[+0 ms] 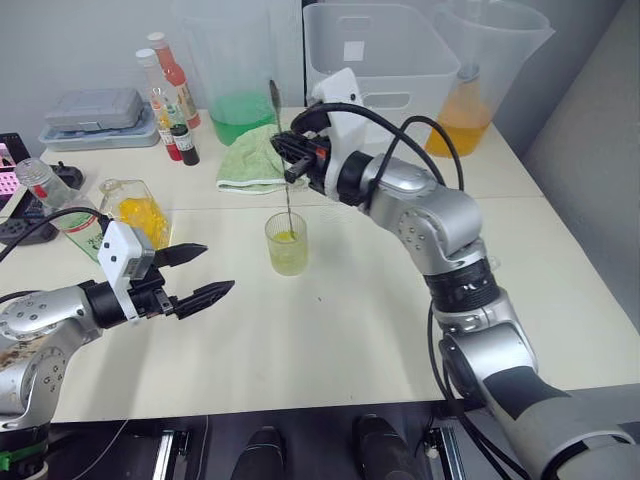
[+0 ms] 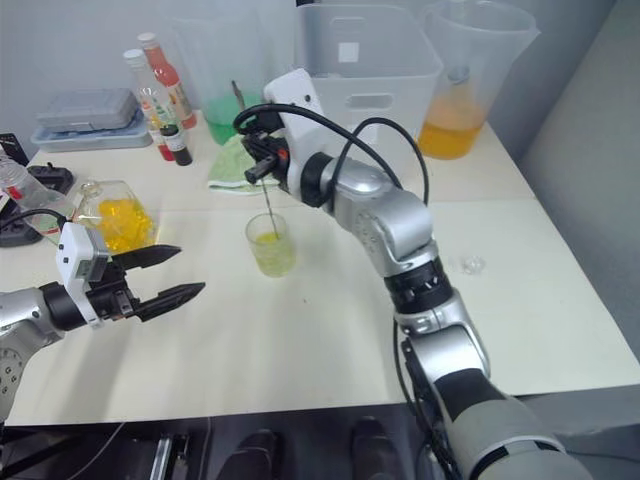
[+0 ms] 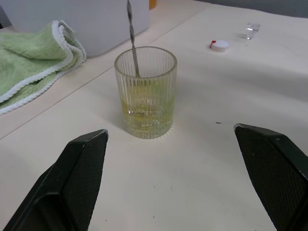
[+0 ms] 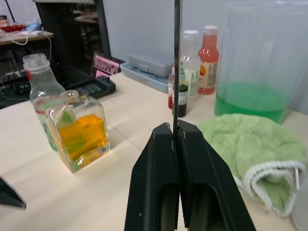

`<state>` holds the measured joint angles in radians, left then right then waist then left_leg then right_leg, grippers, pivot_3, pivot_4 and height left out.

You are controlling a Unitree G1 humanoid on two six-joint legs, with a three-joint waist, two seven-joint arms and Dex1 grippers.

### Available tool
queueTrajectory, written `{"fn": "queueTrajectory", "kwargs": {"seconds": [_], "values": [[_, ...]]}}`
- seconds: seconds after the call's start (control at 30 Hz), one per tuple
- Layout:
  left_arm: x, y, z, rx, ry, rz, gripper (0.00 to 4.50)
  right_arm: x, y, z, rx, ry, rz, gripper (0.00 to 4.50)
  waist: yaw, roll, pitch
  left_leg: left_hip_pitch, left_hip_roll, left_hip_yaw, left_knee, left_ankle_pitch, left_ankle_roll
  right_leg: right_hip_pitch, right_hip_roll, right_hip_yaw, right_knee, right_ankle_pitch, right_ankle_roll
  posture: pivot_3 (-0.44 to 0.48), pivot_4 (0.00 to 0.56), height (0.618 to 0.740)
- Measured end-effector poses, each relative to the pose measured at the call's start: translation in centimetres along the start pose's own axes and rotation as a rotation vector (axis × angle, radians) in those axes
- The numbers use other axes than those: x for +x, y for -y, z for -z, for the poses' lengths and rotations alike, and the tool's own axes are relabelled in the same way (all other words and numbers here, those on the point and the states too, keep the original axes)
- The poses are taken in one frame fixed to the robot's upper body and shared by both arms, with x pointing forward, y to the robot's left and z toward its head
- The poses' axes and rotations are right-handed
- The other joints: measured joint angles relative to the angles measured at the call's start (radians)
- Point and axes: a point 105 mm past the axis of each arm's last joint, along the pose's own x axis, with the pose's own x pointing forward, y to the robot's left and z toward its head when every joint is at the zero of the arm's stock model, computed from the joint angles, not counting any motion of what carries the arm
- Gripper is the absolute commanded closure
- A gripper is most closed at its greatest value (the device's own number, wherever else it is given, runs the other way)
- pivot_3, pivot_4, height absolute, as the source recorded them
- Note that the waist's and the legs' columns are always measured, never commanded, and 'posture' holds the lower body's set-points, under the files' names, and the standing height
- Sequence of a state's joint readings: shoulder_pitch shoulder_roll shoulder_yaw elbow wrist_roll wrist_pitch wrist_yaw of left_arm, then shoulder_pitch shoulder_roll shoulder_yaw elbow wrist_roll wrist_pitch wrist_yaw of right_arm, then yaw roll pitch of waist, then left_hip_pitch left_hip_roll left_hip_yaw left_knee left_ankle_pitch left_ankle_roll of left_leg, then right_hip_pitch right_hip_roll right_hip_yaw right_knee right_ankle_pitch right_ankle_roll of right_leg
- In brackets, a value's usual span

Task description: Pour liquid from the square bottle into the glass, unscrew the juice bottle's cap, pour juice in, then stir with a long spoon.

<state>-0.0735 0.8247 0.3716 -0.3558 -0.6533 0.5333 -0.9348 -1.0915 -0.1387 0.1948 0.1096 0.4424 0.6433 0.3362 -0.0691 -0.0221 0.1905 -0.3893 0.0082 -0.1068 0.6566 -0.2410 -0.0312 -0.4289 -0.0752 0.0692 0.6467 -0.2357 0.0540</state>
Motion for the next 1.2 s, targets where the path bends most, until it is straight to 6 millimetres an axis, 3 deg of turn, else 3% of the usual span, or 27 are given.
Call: {"fn": "queueTrajectory", "kwargs": {"seconds": [0.2, 0.47, 0.63, 0.77, 1.0, 1.2], "values": [[0.0, 0.1, 0.1, -0.019, 0.004, -0.003, 0.06, 0.5, -1.4, -0.4, 0.031, 0.037, -0.060, 4.50, 0.000, 0.000, 0.000, 0.000, 0.000, 0.000, 0.000, 0.000, 0.000, 0.000, 0.000, 0.000, 0.000, 0.000, 0.000, 0.000, 0.150, 0.740], [0.6, 0.3, 0.3, -0.023, -0.002, 0.012, 0.06, -1.4, -1.6, 2.3, 0.065, -0.103, -0.099, 4.50, 0.002, 0.000, 0.000, 0.000, 0.000, 0.000, 0.000, 0.000, 0.000, 0.000, 0.000, 0.000, 0.000, 0.000, 0.000, 0.000, 0.150, 0.740], [0.9, 0.3, 0.2, -0.019, 0.001, 0.021, 0.06, -3.6, -0.1, 1.5, -0.023, -0.175, -0.089, 4.50, 0.001, 0.000, 0.000, 0.000, 0.000, 0.000, 0.000, 0.000, 0.000, 0.000, 0.000, 0.000, 0.000, 0.000, 0.000, 0.000, 0.150, 0.740], [1.1, 0.4, 0.1, -0.018, 0.004, 0.028, 0.06, -4.2, 0.4, 0.0, -0.059, -0.166, -0.084, 4.50, -0.001, 0.000, 0.000, 0.000, 0.000, 0.000, 0.000, 0.000, 0.000, 0.000, 0.000, 0.000, 0.000, 0.000, 0.000, 0.000, 0.150, 0.740], [1.5, 0.6, 0.4, -0.037, 0.016, 0.025, 0.06, -2.8, 1.4, -0.3, -0.018, -0.049, -0.014, 4.50, 0.000, 0.000, 0.000, 0.000, 0.000, 0.000, 0.000, 0.000, 0.000, 0.000, 0.000, 0.000, 0.000, 0.000, 0.000, 0.000, 0.150, 0.740], [1.6, 0.6, 0.4, -0.035, 0.017, 0.018, 0.06, -1.6, -0.6, 0.5, 0.069, -0.029, -0.077, 4.50, 0.000, 0.000, 0.000, 0.000, 0.000, 0.000, 0.000, 0.000, 0.000, 0.000, 0.000, 0.000, 0.001, 0.000, 0.000, 0.000, 0.150, 0.740]]}}
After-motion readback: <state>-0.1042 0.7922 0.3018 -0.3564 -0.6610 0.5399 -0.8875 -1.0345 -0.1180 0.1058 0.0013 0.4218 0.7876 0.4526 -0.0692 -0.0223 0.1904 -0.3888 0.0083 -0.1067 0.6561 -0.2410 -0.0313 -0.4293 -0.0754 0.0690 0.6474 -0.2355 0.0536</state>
